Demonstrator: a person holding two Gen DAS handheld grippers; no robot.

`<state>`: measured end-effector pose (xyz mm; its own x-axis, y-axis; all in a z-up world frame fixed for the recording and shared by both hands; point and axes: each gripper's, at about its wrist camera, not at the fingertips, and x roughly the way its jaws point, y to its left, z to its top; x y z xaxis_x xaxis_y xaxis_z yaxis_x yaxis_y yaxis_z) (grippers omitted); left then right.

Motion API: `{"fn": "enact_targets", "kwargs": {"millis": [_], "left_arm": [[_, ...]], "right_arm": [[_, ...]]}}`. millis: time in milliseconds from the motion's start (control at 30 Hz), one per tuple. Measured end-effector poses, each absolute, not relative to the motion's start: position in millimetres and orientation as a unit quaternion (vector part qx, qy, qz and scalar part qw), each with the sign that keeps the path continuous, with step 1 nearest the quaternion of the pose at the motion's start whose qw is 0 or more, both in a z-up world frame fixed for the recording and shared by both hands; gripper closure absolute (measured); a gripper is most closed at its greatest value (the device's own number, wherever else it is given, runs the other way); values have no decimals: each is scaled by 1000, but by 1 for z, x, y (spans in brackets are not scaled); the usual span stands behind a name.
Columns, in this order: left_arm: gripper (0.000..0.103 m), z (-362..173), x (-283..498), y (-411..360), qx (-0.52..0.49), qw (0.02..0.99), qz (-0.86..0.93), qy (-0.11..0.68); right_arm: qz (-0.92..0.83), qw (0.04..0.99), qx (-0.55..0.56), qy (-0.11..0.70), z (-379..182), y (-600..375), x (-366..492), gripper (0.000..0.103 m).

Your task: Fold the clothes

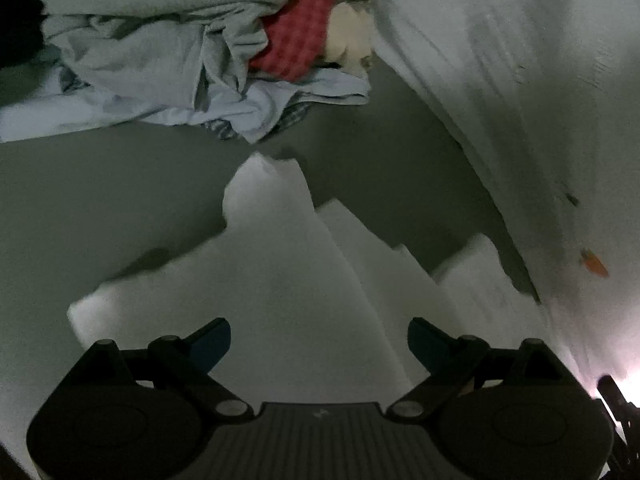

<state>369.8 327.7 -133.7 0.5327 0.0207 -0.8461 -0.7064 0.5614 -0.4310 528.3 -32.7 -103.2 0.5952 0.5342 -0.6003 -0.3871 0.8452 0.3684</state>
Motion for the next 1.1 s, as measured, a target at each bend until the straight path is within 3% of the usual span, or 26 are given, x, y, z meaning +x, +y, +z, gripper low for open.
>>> {"fn": "enact_targets", "kwargs": {"millis": [67,200,333,400,433,467,600,800,967,1100], "left_arm": [[20,-141,383,338,-405,773,234,429],[36,-157,406,349,-405,764,225,449],[41,-170,417,350,-391,760,227,467],[50,-173,420,346,-378,763,232,469],[55,-173,421,344,-367,764,239,473],[66,-174,423,341,-356,764,250,477],[86,-161,426,335,-325,772,270,475],[98,-84,437,321,-283,845,242,384],[99,10,437,310,-265,900,223,266],[99,54,416,307,-290,913,203,202]], "right_arm": [[293,857,128,404,-123,-2,550,59],[321,807,143,474,-167,51,575,62],[300,784,133,527,-204,82,587,63],[291,780,137,537,-214,85,591,77],[287,778,147,539,-218,85,594,92],[284,777,175,535,-219,79,597,102],[268,806,277,449,-185,38,602,102],[232,889,310,243,-46,-61,593,102],[173,922,343,51,65,-177,551,102],[107,931,343,-57,102,-264,484,102]]}}
